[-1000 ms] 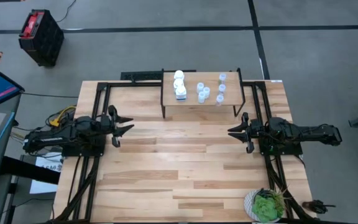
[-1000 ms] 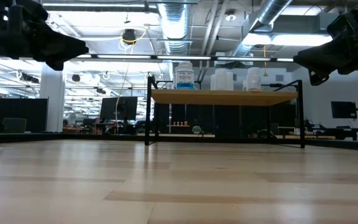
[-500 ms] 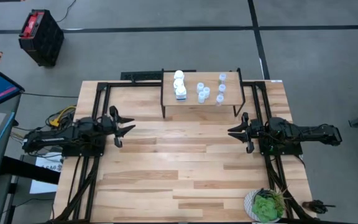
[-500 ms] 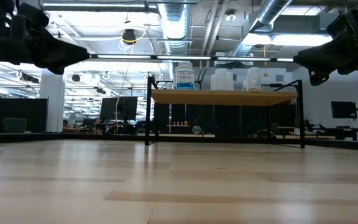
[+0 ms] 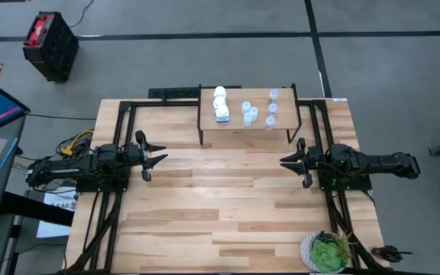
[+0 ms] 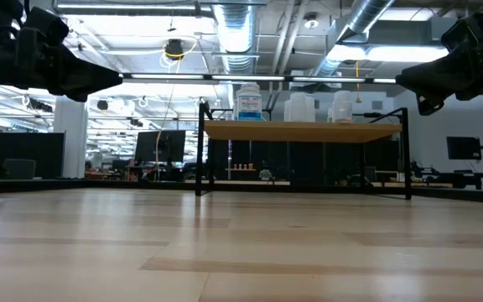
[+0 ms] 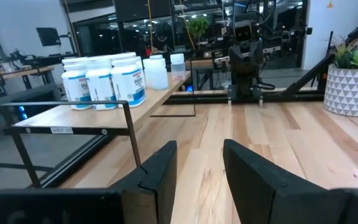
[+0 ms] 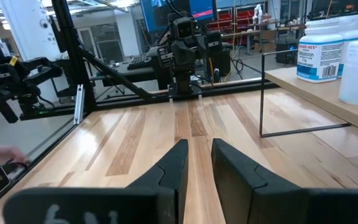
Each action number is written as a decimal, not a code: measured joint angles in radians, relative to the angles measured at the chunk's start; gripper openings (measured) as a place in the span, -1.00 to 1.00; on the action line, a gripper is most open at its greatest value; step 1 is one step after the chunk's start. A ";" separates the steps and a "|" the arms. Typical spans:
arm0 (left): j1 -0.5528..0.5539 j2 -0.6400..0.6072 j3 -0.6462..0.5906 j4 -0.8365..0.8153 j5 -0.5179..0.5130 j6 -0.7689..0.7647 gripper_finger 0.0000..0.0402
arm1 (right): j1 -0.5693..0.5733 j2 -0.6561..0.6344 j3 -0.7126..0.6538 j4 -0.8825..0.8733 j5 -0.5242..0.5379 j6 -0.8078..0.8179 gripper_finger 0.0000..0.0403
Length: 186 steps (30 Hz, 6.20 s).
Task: Pick and place medicine bottles onto shelf by color
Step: Adjust the transparent medicine bottle on the shelf, then adjust the translucent medicine bottles on the shelf
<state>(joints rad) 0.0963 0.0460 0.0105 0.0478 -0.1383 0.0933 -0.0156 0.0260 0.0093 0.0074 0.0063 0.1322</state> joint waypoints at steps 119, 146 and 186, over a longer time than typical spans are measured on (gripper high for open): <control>0.000 0.000 -0.002 0.000 0.000 -0.007 -0.40 | -0.167 1.064 0.947 -0.420 0.491 -0.002 -0.52; 0.000 0.000 -0.002 0.000 0.000 -0.007 -0.40 | -0.372 1.487 1.321 -0.894 0.309 -0.066 -0.52; 0.000 0.000 -0.002 0.000 0.000 -0.007 -0.40 | -0.417 1.486 1.321 -0.776 0.309 -0.125 -0.52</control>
<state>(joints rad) 0.0963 0.0456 0.0082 0.0479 -0.1383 0.0864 -0.4328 1.5117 1.3308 -0.7681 0.3153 0.0071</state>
